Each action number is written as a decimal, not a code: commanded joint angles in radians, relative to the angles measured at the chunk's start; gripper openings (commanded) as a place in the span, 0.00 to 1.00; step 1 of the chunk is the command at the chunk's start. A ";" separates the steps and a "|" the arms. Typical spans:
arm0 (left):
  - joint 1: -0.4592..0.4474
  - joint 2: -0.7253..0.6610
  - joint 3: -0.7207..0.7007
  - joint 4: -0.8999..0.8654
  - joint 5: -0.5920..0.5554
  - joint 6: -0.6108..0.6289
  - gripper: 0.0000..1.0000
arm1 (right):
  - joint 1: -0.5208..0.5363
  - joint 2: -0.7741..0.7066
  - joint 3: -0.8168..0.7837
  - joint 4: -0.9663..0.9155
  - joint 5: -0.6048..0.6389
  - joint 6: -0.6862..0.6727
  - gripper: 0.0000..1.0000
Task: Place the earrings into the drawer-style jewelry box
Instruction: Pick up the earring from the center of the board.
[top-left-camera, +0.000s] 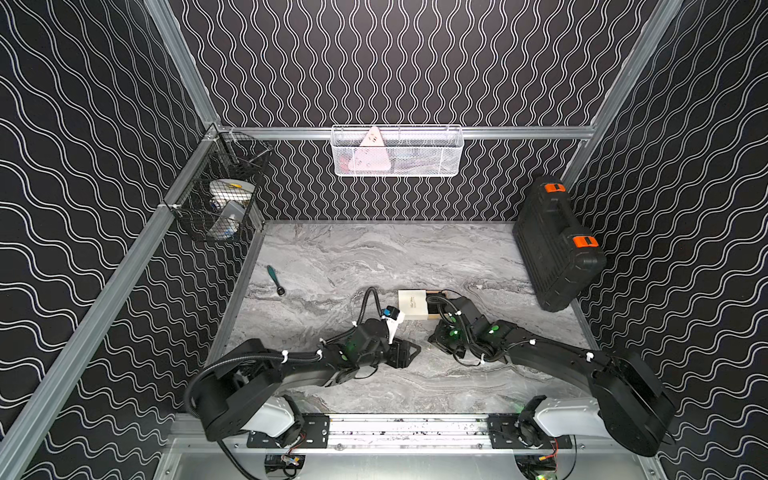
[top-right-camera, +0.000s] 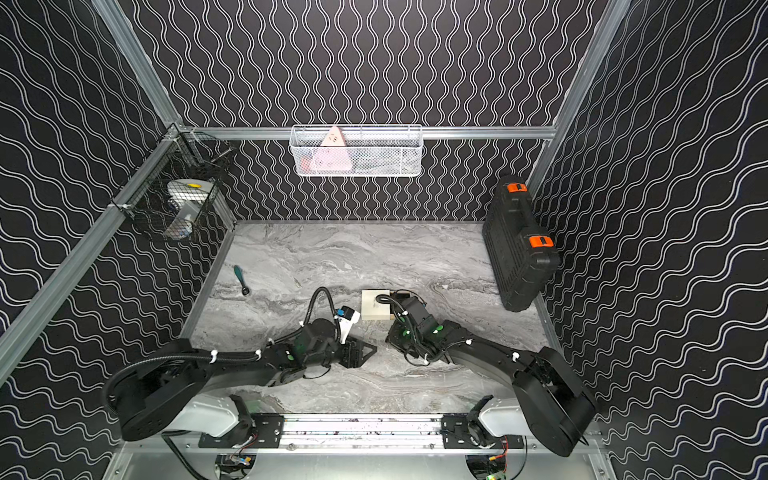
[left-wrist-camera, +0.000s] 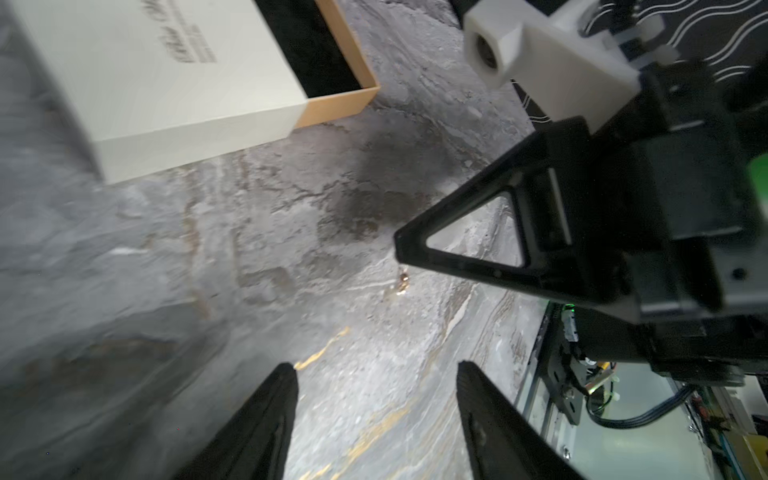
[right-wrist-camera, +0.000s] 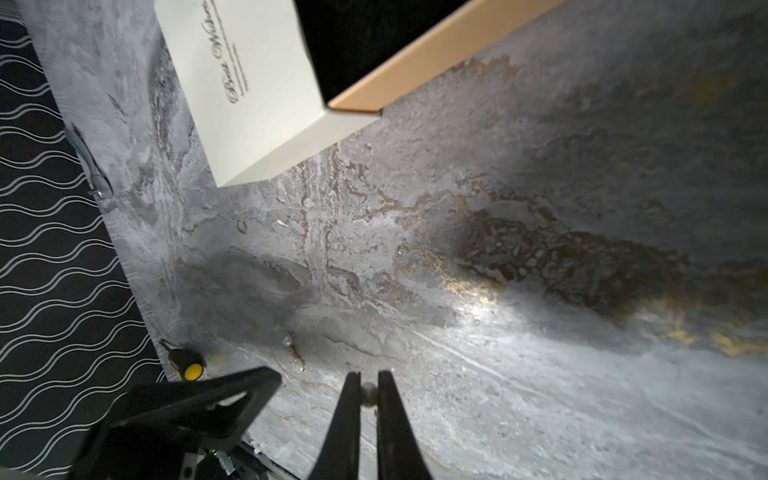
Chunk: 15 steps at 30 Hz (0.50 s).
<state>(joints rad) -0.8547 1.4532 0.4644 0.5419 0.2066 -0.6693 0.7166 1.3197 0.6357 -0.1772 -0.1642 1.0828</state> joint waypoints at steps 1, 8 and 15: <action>-0.012 0.051 0.024 0.143 -0.030 -0.038 0.58 | -0.014 -0.017 -0.008 0.040 -0.028 0.034 0.06; -0.015 0.090 0.041 0.159 -0.081 -0.058 0.48 | -0.028 -0.039 -0.022 0.048 -0.047 0.043 0.06; -0.014 0.166 0.059 0.230 -0.029 -0.089 0.41 | -0.039 -0.055 -0.036 0.060 -0.056 0.052 0.06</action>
<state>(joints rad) -0.8680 1.6020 0.5179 0.6918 0.1581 -0.7292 0.6800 1.2709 0.6003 -0.1410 -0.2199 1.1145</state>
